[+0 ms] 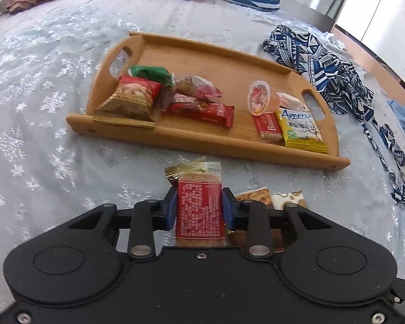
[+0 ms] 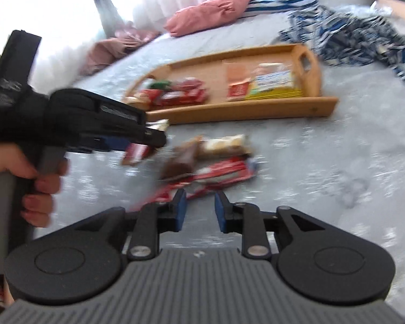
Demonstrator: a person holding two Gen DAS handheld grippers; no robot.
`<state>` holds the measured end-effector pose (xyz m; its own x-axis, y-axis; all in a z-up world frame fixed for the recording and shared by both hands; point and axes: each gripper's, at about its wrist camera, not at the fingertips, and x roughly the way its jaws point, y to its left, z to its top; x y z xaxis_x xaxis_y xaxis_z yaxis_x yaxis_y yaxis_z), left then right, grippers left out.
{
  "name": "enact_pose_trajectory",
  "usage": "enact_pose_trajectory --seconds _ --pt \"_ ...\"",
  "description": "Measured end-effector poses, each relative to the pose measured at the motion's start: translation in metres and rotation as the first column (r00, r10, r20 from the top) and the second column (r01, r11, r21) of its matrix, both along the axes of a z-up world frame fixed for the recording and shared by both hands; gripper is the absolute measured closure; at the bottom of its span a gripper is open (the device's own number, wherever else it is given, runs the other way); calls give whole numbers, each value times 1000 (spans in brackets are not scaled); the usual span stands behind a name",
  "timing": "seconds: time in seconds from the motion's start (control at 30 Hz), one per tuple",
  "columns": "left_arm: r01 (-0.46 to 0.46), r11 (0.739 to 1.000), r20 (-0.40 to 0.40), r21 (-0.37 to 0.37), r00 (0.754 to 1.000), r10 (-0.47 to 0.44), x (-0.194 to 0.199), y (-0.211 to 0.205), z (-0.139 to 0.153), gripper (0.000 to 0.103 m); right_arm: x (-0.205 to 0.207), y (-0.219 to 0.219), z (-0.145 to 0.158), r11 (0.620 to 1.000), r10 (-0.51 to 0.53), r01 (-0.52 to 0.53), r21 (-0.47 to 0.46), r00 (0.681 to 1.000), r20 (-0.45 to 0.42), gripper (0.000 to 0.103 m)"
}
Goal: Organize snacks
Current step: 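Carry the red cake packet and red bar onto the tray and open both tools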
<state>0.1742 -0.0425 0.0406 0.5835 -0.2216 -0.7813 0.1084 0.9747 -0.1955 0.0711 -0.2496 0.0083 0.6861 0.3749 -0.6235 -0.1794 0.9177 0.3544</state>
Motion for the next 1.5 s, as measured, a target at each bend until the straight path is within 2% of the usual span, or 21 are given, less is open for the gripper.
enact_pose_trajectory --seconds 0.07,0.13,0.3,0.37,0.6,0.67,0.9,1.03,1.1,1.2,1.27,1.3,1.5 --pt "-2 1000 6 11 1000 2 -1 4 1 71 0 7 2 999 41 -41 28 999 2 47" --pt "-5 1000 12 17 1000 5 -2 8 1 71 3 20 3 998 64 -64 12 998 -6 42" --pt "-4 1000 18 16 1000 4 -5 14 2 71 17 48 -4 994 8 -11 -113 1000 -29 35" --pt "2 1000 25 19 1000 -3 -6 14 3 71 20 50 -5 992 -28 24 -124 999 -34 33" --pt "29 999 49 23 998 -30 -10 15 8 71 21 32 -2 985 -124 116 -128 991 -55 37" --pt "30 999 53 22 998 -31 -9 16 9 71 18 24 0 973 -162 151 -173 985 -51 34" --pt "26 999 62 32 998 -28 -8 16 8 71 22 -9 5 928 -305 283 -240 950 -59 34" --pt "30 998 73 47 997 -33 -8 15 7 71 29 -13 6 927 -321 300 -226 945 -62 39" --pt "35 998 76 58 996 -39 -8 13 6 71 34 -10 4 932 -312 290 -216 947 -75 46" --pt "40 997 72 64 996 -44 -7 12 5 71 44 -4 -2 938 -300 276 -209 949 -97 68" --pt "43 997 72 61 996 -47 -7 12 5 71 46 2 -3 932 -305 279 -232 949 -81 84" --pt "45 997 74 60 996 -49 -6 12 6 71 46 4 -3 929 -302 277 -247 951 -67 84" --pt "57 997 95 54 994 -62 -4 13 16 71 44 -5 7 943 -285 268 -198 956 -63 89"
